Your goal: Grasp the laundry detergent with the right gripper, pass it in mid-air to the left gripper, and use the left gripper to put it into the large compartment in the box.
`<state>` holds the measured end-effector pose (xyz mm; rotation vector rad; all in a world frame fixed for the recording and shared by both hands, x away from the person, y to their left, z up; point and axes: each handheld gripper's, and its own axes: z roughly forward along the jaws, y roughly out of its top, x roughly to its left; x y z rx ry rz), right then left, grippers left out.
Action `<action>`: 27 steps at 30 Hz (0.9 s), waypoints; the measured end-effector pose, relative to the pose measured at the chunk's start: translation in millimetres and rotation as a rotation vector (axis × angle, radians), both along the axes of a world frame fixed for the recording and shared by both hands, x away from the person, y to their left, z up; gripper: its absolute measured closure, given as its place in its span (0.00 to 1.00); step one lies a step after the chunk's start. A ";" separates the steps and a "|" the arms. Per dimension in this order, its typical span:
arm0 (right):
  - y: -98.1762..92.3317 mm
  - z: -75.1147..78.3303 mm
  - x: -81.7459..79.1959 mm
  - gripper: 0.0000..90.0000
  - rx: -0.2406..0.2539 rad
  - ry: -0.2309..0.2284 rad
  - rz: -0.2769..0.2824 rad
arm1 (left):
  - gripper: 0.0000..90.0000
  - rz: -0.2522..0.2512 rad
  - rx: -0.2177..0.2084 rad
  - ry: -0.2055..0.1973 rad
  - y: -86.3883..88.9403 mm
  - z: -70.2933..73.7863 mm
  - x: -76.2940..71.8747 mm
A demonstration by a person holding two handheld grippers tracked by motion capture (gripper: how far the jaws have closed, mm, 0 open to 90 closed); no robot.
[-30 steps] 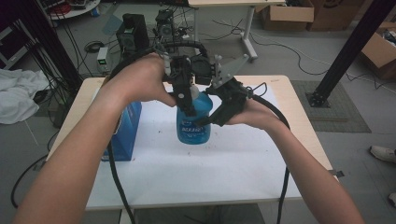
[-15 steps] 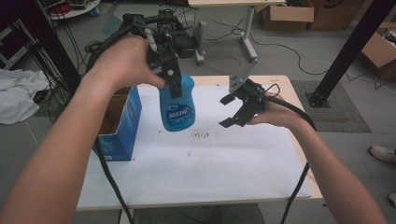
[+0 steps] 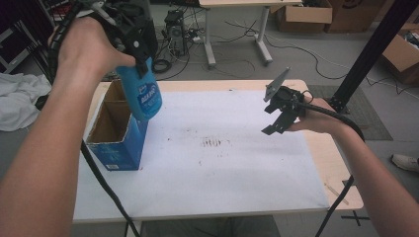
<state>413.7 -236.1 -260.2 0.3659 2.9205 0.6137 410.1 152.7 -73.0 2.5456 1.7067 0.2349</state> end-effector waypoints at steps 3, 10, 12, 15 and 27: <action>-7.7 -0.4 1.3 0.22 -0.009 0.001 -0.018 | 0.43 0.102 -0.005 -0.002 16.9 -0.3 1.7; -18.3 -2.0 2.8 0.23 -0.045 -0.007 -0.044 | 0.43 0.275 -0.007 0.007 49.4 -4.5 5.0; -20.3 -2.7 3.1 0.24 -0.051 -0.005 -0.045 | 0.43 0.316 -0.006 0.010 55.6 -6.1 5.3; -23.3 -3.2 3.1 0.23 -0.055 -0.008 -0.052 | 0.43 0.358 -0.006 0.009 63.6 -8.6 5.0; -30.5 -3.2 1.9 0.23 -0.051 -0.006 -0.061 | 0.43 0.395 -0.011 0.012 76.7 -21.6 3.4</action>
